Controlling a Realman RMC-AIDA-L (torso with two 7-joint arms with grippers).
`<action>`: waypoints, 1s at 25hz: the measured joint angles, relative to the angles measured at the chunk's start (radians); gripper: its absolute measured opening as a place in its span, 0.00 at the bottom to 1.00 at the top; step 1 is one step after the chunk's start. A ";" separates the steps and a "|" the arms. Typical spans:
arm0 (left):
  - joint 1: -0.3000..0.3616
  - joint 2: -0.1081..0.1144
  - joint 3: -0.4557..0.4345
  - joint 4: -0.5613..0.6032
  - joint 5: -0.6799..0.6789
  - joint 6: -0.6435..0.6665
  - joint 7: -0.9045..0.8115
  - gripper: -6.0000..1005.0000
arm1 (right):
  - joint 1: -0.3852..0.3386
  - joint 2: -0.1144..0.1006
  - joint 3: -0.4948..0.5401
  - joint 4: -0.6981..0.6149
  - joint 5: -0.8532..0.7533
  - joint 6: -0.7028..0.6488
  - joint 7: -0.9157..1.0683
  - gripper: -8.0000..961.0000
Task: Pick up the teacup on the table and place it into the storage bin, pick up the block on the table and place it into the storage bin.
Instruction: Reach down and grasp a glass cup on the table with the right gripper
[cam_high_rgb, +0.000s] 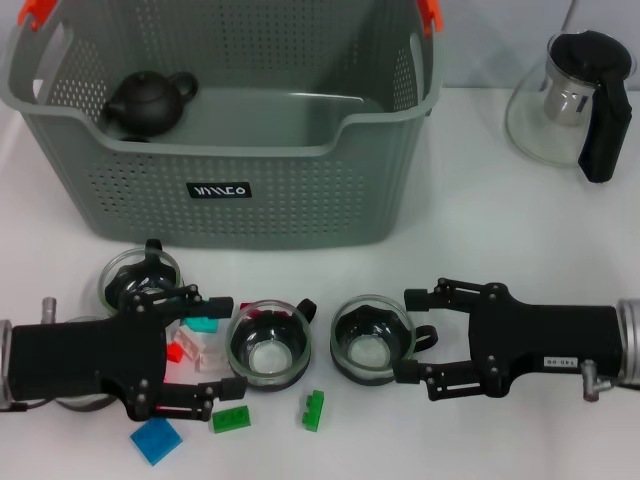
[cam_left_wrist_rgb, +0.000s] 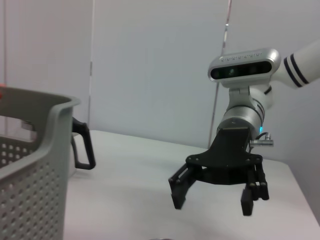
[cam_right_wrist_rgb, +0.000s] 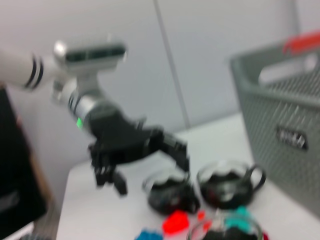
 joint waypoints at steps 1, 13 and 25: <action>0.000 0.001 -0.009 0.000 0.002 -0.001 0.000 0.87 | 0.007 0.002 -0.023 -0.041 -0.020 -0.001 0.049 0.98; 0.018 0.009 -0.057 -0.009 0.003 -0.007 -0.003 0.87 | 0.166 0.004 -0.390 -0.473 -0.249 -0.083 0.544 0.98; 0.027 0.016 -0.076 -0.013 0.019 0.036 -0.038 0.87 | 0.271 0.010 -0.758 -0.600 -0.334 0.033 0.768 0.98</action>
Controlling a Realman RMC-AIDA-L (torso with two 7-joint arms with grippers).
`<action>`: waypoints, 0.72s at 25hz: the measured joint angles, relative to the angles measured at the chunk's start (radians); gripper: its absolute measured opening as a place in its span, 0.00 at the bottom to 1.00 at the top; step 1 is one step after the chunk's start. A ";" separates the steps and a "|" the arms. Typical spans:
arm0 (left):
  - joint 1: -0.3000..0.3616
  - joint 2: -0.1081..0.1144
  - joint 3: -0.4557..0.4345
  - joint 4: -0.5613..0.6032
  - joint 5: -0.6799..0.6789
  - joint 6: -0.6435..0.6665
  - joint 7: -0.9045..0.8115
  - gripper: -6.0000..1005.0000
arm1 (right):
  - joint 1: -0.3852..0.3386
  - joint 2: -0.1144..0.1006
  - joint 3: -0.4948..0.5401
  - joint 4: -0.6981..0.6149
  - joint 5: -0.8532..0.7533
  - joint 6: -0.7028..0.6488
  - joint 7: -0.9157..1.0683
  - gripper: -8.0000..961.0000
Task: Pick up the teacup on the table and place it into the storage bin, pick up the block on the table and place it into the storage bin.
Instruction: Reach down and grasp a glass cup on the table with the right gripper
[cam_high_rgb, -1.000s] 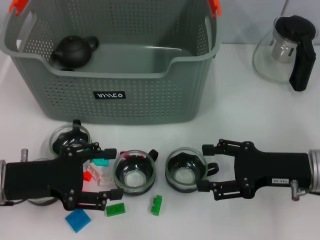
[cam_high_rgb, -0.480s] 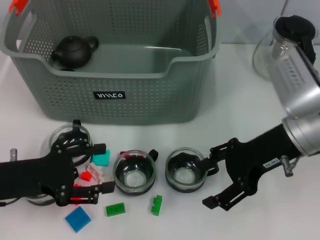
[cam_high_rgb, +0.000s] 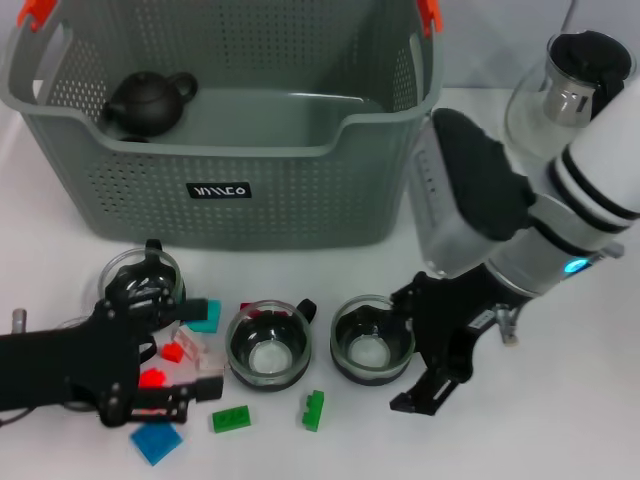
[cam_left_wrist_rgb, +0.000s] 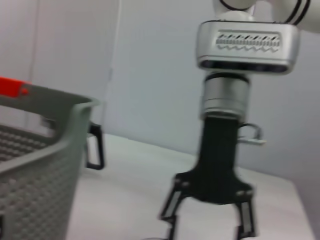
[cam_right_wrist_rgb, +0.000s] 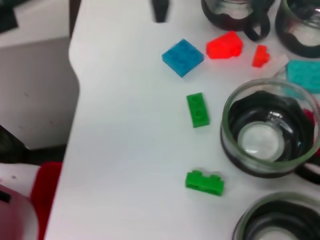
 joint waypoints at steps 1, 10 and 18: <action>0.002 0.004 0.004 -0.001 0.004 0.020 -0.006 0.87 | -0.001 0.001 -0.019 -0.011 -0.001 0.014 0.005 0.98; 0.022 0.014 -0.070 -0.003 -0.001 0.089 -0.011 0.87 | -0.012 0.003 -0.148 -0.047 -0.004 0.100 0.040 0.98; 0.019 0.014 -0.072 -0.003 -0.001 0.082 -0.013 0.87 | -0.015 0.006 -0.306 -0.048 -0.012 0.213 0.087 0.98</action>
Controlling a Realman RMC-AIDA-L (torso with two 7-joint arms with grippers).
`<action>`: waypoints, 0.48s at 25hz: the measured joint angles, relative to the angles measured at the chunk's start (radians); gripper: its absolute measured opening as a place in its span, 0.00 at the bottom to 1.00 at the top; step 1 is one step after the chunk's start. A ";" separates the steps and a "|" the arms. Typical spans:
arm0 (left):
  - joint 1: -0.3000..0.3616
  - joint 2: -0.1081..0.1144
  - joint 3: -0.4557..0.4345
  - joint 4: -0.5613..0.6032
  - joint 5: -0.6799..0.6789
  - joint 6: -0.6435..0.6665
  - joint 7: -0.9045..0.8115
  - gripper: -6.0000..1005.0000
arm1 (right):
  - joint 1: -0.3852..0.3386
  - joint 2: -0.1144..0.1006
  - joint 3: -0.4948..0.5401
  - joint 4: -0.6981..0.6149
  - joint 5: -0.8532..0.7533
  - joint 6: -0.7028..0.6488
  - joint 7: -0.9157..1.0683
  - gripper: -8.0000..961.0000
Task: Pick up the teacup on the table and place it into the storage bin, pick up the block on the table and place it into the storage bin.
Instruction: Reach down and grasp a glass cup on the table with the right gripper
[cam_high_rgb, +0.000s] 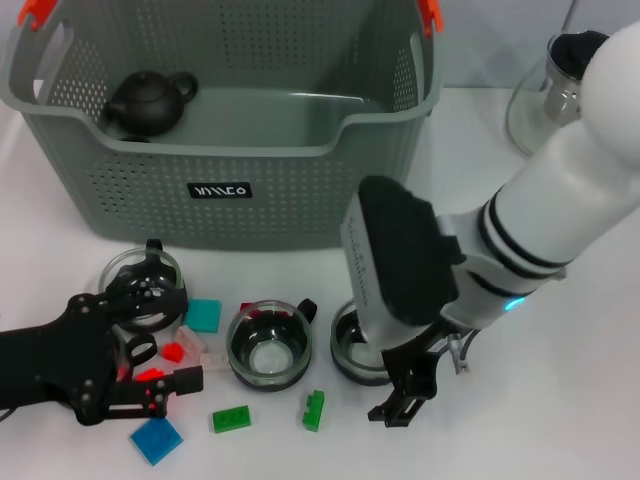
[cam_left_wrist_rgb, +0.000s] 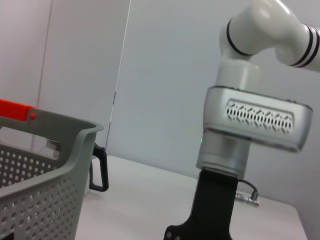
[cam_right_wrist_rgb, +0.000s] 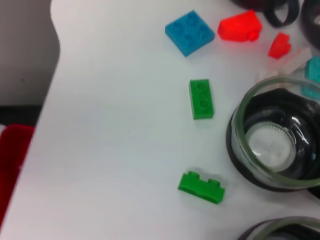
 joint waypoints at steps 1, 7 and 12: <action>-0.001 0.000 0.000 0.000 0.000 -0.001 0.000 0.87 | -0.001 0.000 -0.016 0.000 -0.009 0.016 0.011 0.98; -0.004 0.000 -0.015 0.000 0.000 -0.002 0.000 0.87 | -0.008 0.001 -0.083 -0.013 -0.060 0.063 0.068 0.98; -0.006 0.000 -0.028 -0.001 0.000 -0.004 0.000 0.87 | -0.024 -0.001 -0.087 -0.062 -0.058 0.058 0.074 0.80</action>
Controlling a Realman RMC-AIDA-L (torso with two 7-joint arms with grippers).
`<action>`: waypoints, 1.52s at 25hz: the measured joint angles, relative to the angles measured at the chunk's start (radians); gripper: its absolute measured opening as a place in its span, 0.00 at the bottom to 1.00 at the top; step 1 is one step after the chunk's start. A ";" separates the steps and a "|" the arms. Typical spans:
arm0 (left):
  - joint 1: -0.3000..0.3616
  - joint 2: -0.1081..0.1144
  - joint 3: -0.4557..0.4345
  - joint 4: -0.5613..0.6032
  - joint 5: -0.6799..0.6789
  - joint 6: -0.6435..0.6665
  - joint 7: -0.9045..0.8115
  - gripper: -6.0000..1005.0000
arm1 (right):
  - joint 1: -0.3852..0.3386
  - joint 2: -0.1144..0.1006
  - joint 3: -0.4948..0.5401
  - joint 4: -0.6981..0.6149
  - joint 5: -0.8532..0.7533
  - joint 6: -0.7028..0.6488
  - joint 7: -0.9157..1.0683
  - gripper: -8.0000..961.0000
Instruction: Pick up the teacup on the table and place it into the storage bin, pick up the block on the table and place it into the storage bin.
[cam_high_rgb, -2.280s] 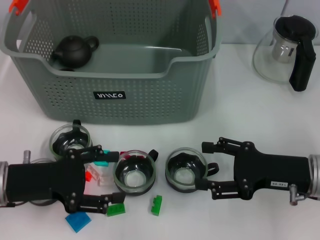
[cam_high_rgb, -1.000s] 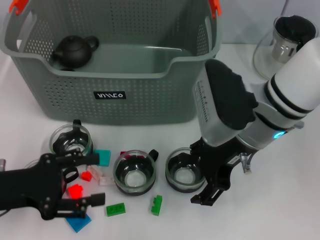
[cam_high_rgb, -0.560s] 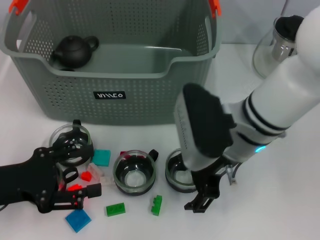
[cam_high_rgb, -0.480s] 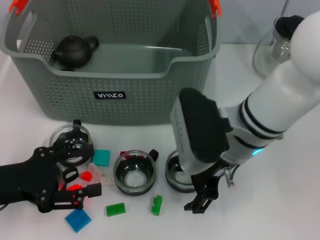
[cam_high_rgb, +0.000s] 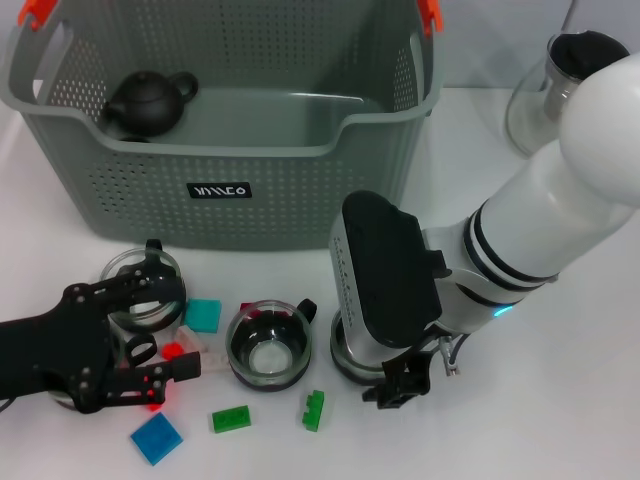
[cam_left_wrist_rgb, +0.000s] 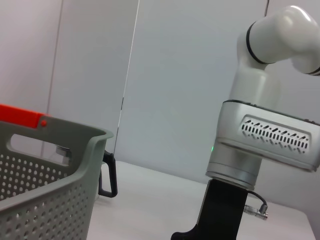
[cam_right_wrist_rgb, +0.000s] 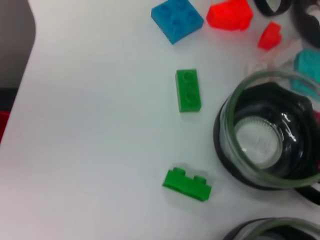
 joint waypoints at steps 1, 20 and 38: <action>0.000 0.000 0.000 0.000 0.000 0.000 0.000 0.87 | -0.003 0.000 -0.001 -0.006 -0.001 -0.001 0.000 0.77; -0.004 0.000 0.000 -0.001 0.000 -0.010 0.003 0.87 | -0.005 -0.001 0.015 -0.019 0.002 -0.055 0.002 0.11; -0.006 -0.001 0.000 0.000 -0.005 -0.013 0.008 0.87 | -0.074 -0.012 0.621 -0.313 0.302 -0.517 -0.087 0.07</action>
